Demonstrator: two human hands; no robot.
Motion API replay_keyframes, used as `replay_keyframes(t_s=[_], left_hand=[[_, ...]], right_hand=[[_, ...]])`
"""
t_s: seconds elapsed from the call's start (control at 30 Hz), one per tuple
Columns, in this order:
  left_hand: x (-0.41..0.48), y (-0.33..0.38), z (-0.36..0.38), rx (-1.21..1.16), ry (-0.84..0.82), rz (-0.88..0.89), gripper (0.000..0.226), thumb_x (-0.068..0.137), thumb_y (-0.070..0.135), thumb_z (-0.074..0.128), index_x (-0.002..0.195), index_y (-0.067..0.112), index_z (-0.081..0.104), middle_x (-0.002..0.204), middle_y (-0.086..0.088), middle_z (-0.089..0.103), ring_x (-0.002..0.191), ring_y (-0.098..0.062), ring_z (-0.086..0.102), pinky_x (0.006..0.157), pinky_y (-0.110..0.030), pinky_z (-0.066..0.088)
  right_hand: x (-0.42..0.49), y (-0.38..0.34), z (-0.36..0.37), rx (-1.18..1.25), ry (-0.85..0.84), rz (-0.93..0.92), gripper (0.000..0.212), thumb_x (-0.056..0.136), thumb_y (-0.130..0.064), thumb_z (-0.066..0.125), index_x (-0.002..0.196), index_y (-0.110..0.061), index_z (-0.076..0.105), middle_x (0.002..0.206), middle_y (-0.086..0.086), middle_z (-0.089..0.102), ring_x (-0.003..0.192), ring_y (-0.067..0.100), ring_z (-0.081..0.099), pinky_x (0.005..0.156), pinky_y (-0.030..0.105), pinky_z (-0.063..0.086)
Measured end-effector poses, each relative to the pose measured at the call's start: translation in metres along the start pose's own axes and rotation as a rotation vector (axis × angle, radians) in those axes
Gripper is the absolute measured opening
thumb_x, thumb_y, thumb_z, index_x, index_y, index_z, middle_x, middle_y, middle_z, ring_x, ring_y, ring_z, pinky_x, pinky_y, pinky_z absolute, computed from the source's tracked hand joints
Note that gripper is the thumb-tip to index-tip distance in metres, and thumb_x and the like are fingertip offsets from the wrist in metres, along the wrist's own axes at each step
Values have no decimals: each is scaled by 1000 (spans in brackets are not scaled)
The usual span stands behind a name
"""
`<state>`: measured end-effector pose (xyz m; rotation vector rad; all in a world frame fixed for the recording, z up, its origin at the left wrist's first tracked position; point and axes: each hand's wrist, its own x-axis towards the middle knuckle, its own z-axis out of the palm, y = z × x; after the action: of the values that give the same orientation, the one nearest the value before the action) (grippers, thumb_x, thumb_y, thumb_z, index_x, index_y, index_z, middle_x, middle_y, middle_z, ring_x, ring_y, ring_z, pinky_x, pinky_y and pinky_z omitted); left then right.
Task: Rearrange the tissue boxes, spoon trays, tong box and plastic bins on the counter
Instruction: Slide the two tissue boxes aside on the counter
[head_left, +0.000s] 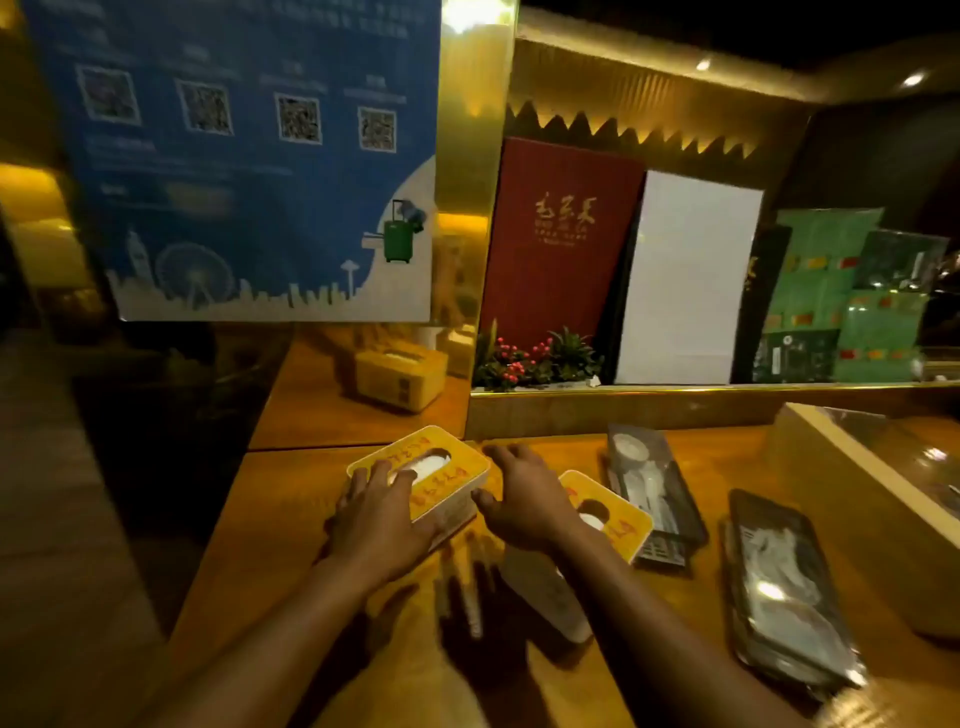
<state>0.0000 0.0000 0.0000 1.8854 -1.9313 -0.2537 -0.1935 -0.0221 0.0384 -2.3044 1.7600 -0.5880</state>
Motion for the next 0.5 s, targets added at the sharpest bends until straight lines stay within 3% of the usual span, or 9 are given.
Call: replay_keyframes(t_s=[0.17,0.33,0.43,0.5], left_hand=[[-1,-22,17,-20,97,92,53,83,52,68,133,40,57,151,1,38,140,-23,28,104,-48,45],[4,-43,18,-153,94,68,46,82,35,75,125,44,62,160,5,17,148,-25,17,103,-51,49],[6,-49,19,-270,76,3,48,81,19,78,121,43,64,161,12,6,148,-25,20,95,-38,56],[5,-45,19,-406,57,-58,48,82,12,77,119,40,64,163,12,5,145,-29,29,87,-29,58]], right_hand=[[22,-6,24,-172,-166,20,71,88,-46,61,150,-30,31,155,18,32,142,38,29,113,49,30],[31,2,35,-195,-186,-1,51,87,-45,64,135,-33,49,160,18,24,149,37,13,118,54,12],[31,5,38,-147,-141,-30,35,87,-44,64,118,-31,56,138,13,53,137,35,36,115,53,19],[28,6,40,-138,-99,-47,28,88,-42,63,113,-32,56,121,7,62,123,30,48,114,51,22]])
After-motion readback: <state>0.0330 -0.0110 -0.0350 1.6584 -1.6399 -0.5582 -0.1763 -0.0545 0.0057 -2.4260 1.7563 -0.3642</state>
